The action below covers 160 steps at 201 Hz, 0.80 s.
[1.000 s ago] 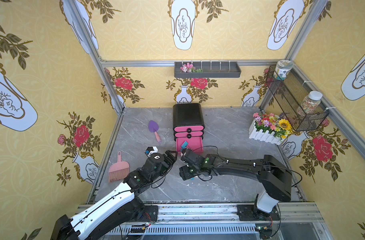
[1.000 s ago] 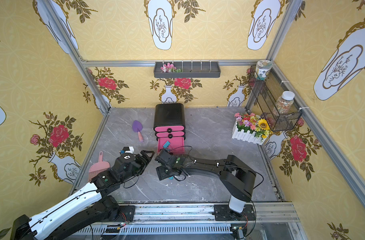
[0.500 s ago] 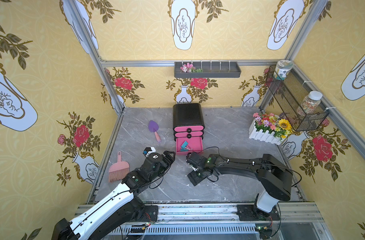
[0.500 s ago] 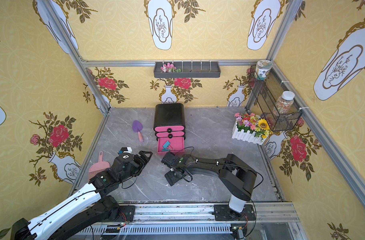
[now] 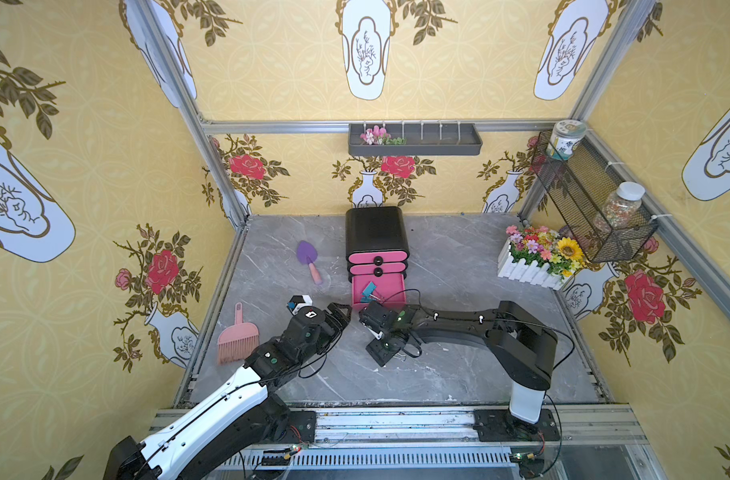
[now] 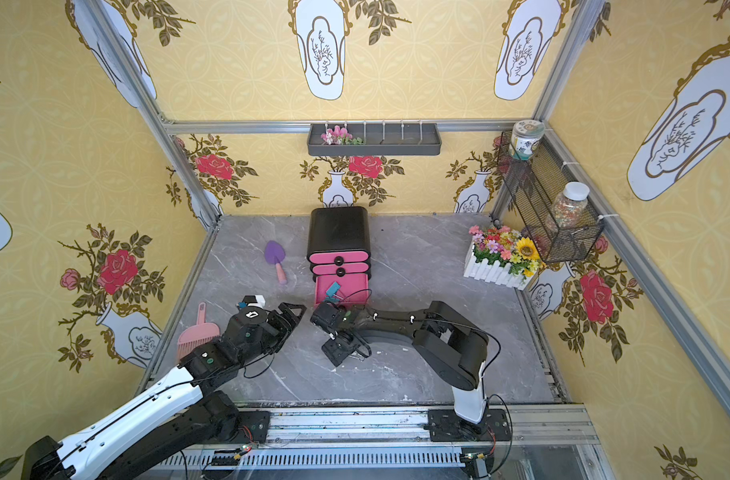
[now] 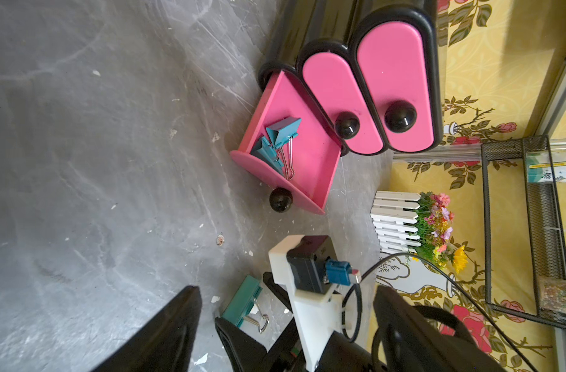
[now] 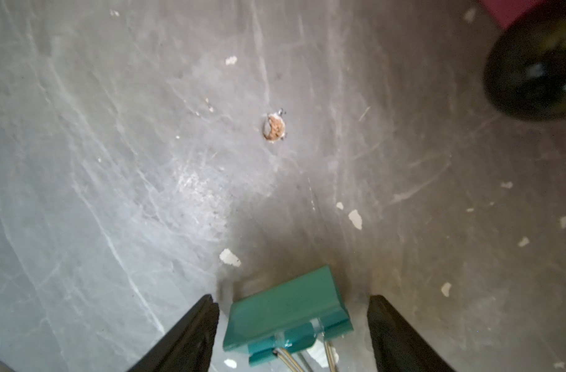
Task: Put the binder clips in the drawer according to color
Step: Pick up the binder clip at the center of the board.
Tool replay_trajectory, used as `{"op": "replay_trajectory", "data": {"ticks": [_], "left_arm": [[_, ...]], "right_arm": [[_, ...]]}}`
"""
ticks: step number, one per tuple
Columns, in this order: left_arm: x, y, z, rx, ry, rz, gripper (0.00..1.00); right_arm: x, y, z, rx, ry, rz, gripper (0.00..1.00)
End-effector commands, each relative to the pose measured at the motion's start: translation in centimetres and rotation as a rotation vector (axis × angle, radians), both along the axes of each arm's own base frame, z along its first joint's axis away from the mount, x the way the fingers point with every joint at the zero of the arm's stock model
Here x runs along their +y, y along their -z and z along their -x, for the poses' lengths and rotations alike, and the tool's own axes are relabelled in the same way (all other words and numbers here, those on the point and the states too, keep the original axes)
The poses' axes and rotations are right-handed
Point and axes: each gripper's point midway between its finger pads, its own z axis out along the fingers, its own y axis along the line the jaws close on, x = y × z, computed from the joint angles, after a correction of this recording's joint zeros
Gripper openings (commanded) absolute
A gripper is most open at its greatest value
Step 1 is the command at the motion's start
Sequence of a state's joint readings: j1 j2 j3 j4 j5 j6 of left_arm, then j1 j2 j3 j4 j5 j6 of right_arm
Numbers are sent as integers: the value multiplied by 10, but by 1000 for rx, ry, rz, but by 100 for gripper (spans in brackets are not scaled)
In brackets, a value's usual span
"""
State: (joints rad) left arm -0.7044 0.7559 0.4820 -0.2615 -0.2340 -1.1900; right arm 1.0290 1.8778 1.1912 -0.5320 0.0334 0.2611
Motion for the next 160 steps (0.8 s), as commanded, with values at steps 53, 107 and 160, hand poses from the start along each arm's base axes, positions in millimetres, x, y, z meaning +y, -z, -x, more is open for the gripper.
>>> {"op": "replay_trajectory", "data": {"ticks": [53,107,160], "left_arm": [[-3,1,-1,0,6,18,90],[-6,5,0,9,15,32,90],[-7,3,-1,6,17,33,90]], "right_arm": [[-3,-4,7,0,-40,11,79],[-5,5,14,22,-57,11,72],[-2,8,4,-7,-28,35,68]]}}
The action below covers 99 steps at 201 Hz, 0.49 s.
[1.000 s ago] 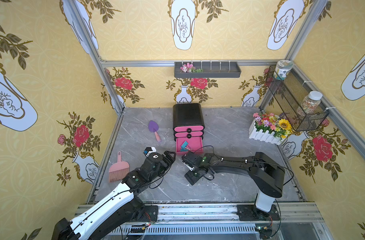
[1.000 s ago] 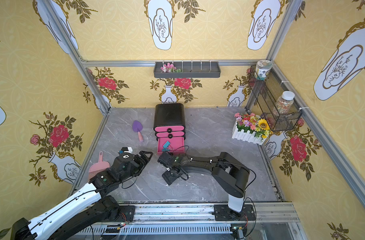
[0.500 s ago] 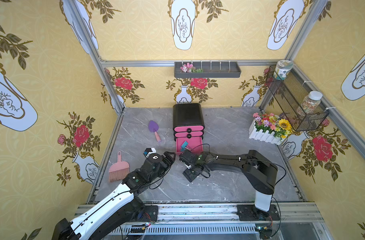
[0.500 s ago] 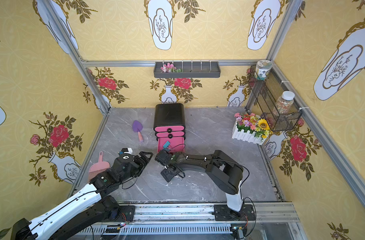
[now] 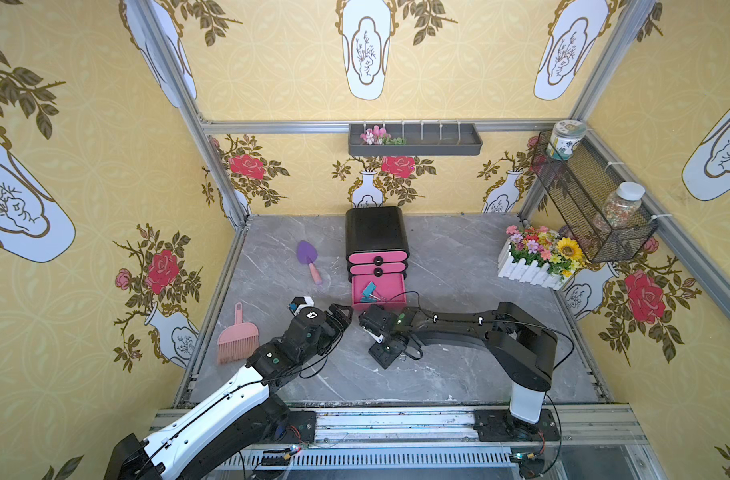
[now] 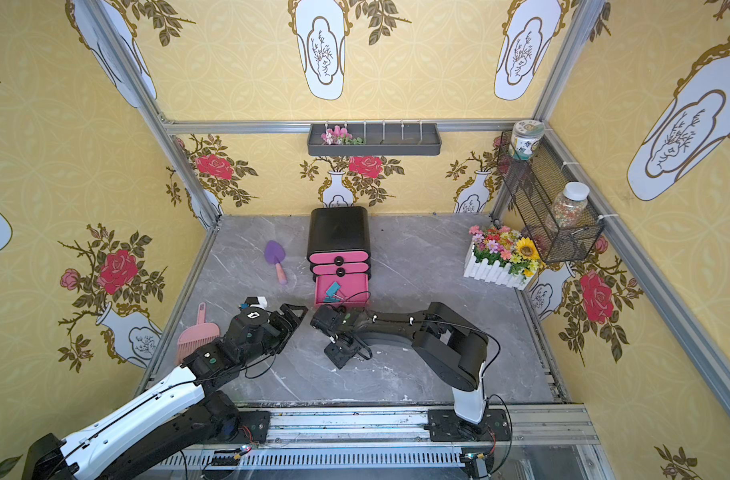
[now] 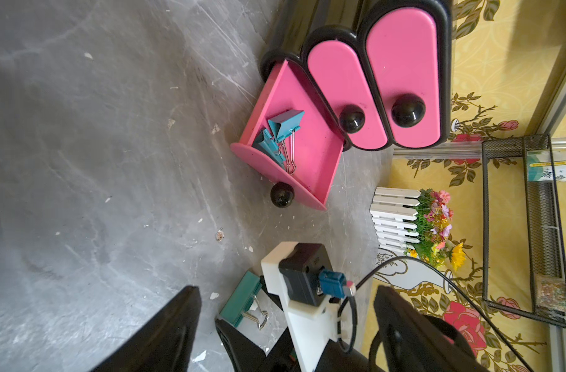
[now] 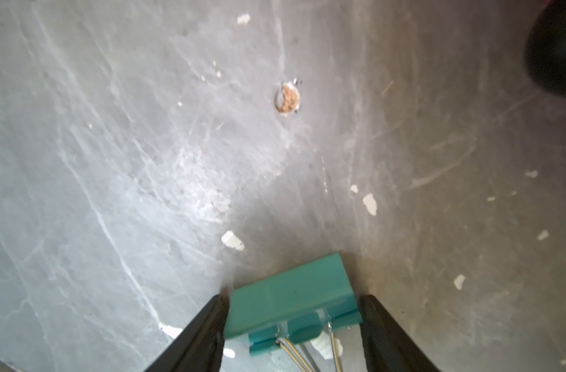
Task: Put the binder clips in the drawer according to color
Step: Pick up the binder clip at the center of the board.
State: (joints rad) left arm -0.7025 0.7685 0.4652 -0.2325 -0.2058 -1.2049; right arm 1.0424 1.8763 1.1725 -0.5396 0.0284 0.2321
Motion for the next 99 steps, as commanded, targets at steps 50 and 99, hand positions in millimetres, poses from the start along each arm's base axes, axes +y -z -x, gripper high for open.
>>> {"op": "replay_trajectory", "data": {"ticks": [50,99], "left_arm": [[-2,-1,-2,-10,4,10,90],[-2,0,-2,-9,5,11,90]], "right_arm": [[0,3,-6,-21,16,26,61],[-8,-13,-8,-55,41,17,48]]}}
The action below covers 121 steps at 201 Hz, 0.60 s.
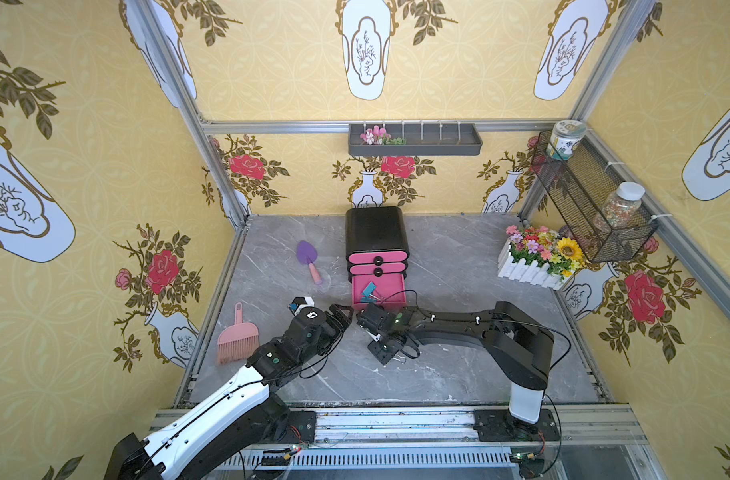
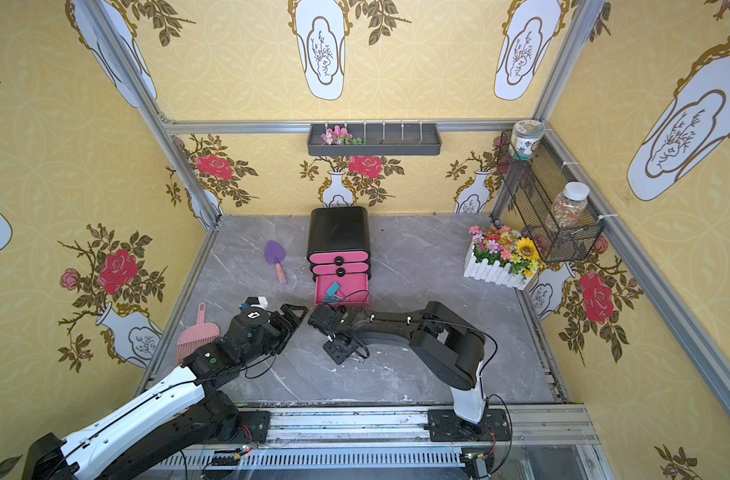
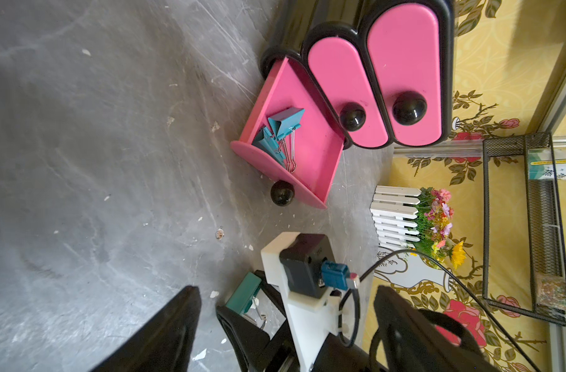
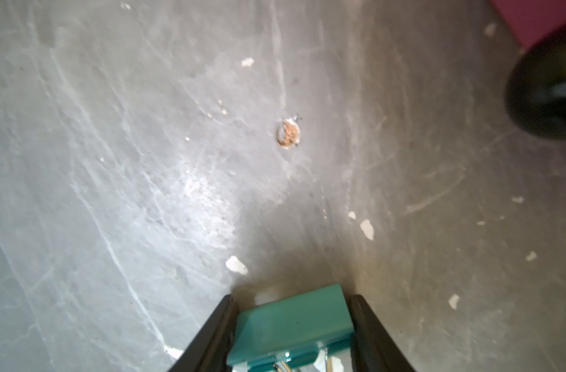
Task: Put the binder clips in the drawer according to color
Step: Pick up the binder clip at the center of the board.
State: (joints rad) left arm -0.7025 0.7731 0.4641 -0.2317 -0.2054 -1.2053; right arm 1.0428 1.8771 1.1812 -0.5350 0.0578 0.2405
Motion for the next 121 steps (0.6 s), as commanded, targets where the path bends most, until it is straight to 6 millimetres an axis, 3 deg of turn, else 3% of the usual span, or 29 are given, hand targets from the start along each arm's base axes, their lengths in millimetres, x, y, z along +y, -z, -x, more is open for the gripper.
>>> {"op": "replay_trajectory", "data": {"ticks": [1,38,72,121], "left_arm": [[-2,-2,-2,-14,5,13,90],[-2,-2,-2,-17,1,15,90],[-1,1,-2,-12,-1,20,90],[2,5,-1,-8,-8,31,90]], "right_arm": [[-9,-11,-2,-27,27,15,48],[-11,-50,-26,-91,94,-51,48],[-6,-88,-73,-182,136,-128,48],[21,-104,-132,-297,47,-117,48]]}}
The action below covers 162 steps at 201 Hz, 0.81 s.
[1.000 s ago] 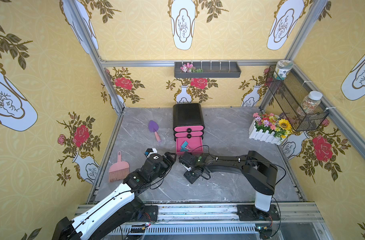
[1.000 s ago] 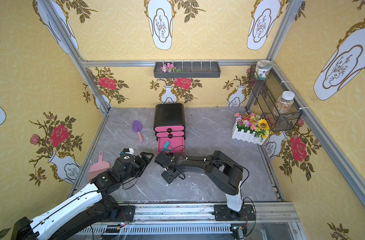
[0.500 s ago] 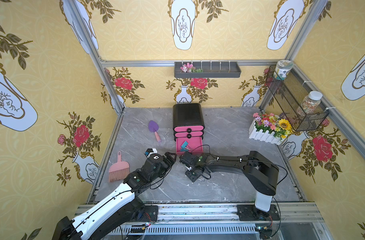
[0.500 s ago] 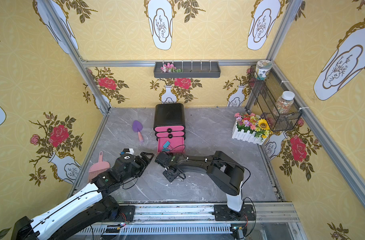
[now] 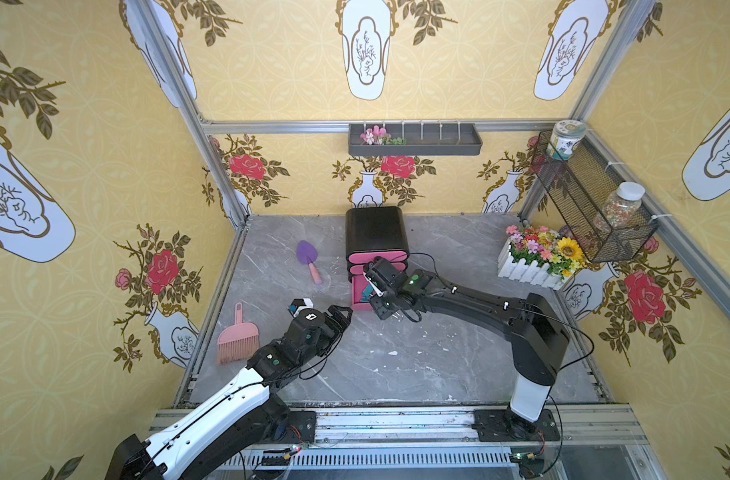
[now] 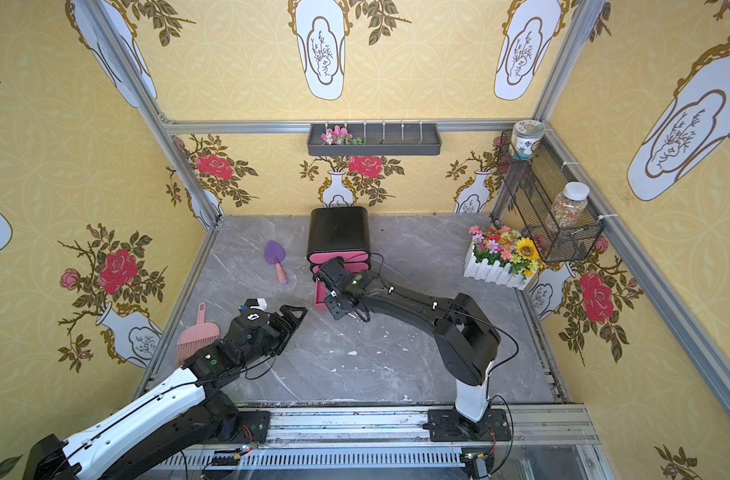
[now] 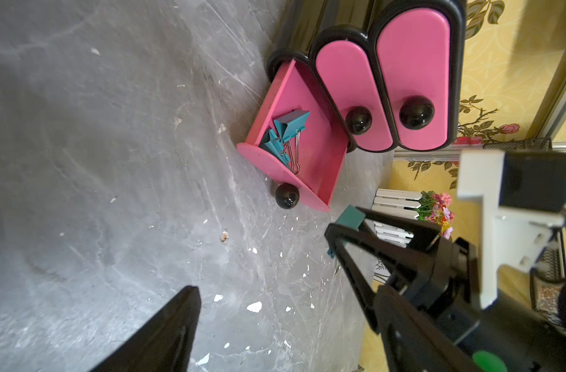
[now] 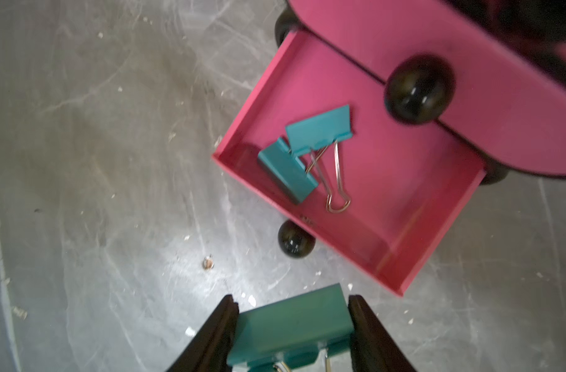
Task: Put the binder clips in the drawer according to color
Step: Pick up the binder clip at the center of the board, then place the binder clip in the drawer.
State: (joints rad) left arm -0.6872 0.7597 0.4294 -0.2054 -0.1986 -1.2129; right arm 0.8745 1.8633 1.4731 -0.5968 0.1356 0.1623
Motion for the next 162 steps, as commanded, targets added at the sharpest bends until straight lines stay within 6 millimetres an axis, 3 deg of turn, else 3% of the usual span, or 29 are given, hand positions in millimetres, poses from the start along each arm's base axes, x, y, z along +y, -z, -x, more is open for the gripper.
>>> {"op": "replay_trajectory", "data": {"ticks": [1,44,118,162], "left_arm": [[-2,-2,-1,-10,6,19,90],[-3,0,-2,-3,13,19,90],[-4,6,-3,14,22,24,90],[-2,7,-2,19,22,23,90]], "right_arm": [[12,-6,-23,-84,-69,31,48],[27,1,-43,-162,-206,119,48],[26,11,-65,-284,-302,262,49],[18,14,-80,-356,-278,338,60]]}}
